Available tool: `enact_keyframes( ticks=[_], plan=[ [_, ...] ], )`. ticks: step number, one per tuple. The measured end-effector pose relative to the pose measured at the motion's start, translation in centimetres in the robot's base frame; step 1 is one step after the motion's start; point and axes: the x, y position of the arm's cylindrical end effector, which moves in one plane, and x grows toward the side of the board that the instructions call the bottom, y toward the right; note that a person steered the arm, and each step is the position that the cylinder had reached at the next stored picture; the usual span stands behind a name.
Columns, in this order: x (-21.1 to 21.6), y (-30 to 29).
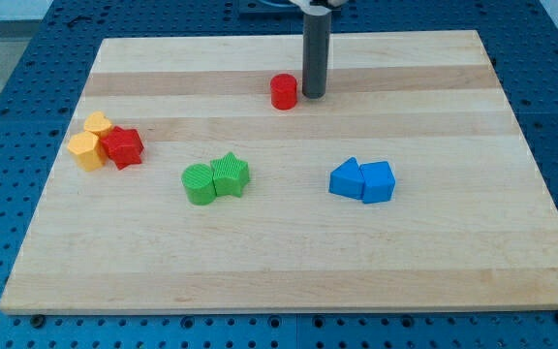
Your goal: Slide the red circle to the red star
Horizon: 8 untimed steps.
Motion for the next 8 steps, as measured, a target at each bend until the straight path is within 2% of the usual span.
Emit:
enact_keyframes(
  ticks=[3, 6, 8],
  plan=[
    [-1.0, -5.0],
    [3.0, -12.1],
    [3.0, -17.0]
  ],
)
